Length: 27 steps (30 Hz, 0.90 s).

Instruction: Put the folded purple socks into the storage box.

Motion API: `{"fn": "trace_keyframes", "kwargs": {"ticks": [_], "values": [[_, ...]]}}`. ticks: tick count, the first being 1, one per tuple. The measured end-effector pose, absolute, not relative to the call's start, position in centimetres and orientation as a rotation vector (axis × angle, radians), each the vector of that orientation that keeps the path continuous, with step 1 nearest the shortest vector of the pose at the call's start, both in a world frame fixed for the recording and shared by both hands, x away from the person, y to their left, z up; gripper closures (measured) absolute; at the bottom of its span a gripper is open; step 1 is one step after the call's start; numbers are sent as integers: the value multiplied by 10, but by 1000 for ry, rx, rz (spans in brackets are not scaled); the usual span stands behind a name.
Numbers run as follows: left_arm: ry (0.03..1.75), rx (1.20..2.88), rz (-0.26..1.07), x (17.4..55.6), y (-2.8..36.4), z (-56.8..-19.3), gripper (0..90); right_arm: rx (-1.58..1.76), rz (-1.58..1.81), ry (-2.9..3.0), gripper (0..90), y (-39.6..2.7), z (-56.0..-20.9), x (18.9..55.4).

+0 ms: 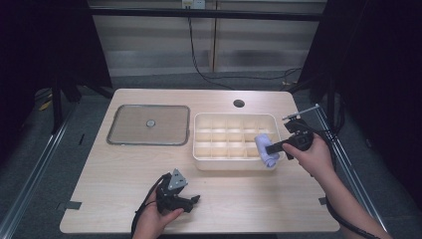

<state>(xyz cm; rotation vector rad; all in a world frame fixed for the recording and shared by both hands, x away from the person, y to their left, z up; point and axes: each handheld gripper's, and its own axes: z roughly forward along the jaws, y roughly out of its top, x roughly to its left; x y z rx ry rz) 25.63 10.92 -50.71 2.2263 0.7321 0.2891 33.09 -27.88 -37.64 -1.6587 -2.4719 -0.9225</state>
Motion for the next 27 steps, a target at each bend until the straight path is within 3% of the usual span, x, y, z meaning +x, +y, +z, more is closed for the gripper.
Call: {"fn": "trace_keyframes", "kwargs": {"ticks": [27], "values": [[735, 2231, 291, 256, 109, -507, 198, -1793, -811, -2436, 717, -299, -396, 354]]}}
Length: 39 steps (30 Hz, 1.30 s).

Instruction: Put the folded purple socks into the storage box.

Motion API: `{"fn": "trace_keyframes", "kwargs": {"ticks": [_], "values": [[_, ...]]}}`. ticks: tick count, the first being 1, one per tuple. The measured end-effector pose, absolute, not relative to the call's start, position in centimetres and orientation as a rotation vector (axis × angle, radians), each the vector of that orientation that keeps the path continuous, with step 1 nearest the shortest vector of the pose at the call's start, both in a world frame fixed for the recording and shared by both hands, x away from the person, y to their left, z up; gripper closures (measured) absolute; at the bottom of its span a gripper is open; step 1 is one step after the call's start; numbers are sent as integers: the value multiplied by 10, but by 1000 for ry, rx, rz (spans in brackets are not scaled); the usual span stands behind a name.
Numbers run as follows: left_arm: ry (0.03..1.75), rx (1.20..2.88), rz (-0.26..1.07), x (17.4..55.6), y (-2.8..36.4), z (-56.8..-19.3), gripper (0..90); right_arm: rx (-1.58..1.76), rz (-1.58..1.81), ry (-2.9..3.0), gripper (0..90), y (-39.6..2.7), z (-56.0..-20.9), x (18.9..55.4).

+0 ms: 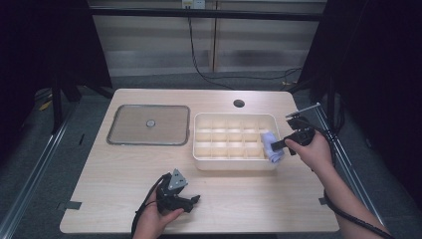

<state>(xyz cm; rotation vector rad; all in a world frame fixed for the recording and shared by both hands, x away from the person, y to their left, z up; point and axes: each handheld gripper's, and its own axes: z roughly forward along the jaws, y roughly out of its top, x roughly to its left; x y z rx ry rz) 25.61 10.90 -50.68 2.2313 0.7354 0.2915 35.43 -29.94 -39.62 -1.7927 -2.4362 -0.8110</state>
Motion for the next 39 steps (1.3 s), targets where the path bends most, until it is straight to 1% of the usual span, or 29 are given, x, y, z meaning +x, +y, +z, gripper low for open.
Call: {"fn": "trace_keyframes", "kwargs": {"ticks": [39], "values": [[735, 2229, 292, 256, 109, -507, 197, -1803, -623, -2551, 720, -288, -414, 358]]}}
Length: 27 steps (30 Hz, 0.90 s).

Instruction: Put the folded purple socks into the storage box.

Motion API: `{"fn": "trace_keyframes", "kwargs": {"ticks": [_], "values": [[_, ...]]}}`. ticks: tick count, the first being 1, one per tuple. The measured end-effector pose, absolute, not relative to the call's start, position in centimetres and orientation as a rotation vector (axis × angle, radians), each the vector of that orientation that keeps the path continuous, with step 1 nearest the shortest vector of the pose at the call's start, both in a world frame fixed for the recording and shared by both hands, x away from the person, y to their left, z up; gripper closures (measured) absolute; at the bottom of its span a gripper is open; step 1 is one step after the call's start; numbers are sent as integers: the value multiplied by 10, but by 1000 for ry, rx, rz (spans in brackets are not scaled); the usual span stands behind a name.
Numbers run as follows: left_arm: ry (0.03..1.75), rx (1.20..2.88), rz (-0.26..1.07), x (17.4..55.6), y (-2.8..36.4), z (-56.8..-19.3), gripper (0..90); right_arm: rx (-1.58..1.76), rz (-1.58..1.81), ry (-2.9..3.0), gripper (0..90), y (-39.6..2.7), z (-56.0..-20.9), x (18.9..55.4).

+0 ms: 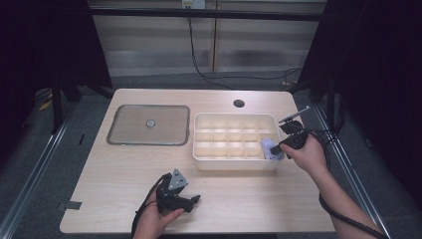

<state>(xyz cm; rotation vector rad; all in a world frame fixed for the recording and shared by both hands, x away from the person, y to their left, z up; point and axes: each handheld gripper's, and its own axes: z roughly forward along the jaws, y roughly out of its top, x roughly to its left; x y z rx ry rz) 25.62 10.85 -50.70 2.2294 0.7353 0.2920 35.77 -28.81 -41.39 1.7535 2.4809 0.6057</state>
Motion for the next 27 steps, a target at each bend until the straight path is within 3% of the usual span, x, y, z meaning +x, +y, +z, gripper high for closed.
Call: {"fn": "trace_keyframes", "kwargs": {"ticks": [27], "values": [[736, 2229, 292, 256, 109, -507, 197, 1718, 540, 2502, 727, -281, -423, 358]]}}
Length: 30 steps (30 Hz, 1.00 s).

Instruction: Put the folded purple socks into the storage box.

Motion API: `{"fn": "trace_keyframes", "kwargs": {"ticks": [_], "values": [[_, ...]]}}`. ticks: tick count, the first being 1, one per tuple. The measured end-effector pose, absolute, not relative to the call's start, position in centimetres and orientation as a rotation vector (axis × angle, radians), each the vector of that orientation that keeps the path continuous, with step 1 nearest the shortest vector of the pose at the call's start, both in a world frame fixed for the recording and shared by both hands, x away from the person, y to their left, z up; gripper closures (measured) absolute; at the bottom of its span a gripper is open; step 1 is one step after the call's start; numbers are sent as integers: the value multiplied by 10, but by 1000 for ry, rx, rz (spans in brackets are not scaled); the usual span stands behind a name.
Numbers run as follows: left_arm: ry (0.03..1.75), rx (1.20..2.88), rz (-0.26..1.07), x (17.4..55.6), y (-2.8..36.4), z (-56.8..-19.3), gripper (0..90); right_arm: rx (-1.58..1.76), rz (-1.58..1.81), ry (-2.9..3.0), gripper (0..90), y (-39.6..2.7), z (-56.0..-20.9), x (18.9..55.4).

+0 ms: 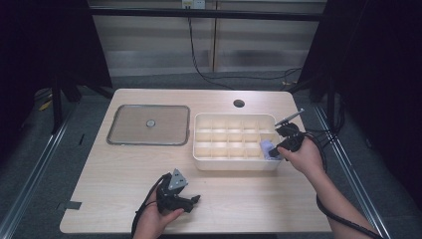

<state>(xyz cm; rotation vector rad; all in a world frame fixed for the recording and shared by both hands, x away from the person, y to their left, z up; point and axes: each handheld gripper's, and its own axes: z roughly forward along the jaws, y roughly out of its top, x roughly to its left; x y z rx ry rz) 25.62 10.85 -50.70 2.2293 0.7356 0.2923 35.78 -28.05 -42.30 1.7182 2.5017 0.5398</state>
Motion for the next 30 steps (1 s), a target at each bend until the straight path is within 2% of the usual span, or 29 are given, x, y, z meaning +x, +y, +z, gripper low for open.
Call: {"fn": "trace_keyframes", "kwargs": {"ticks": [30], "values": [[735, 2230, 293, 256, 109, -507, 197, 1710, 512, 2511, 729, -277, -430, 359]]}}
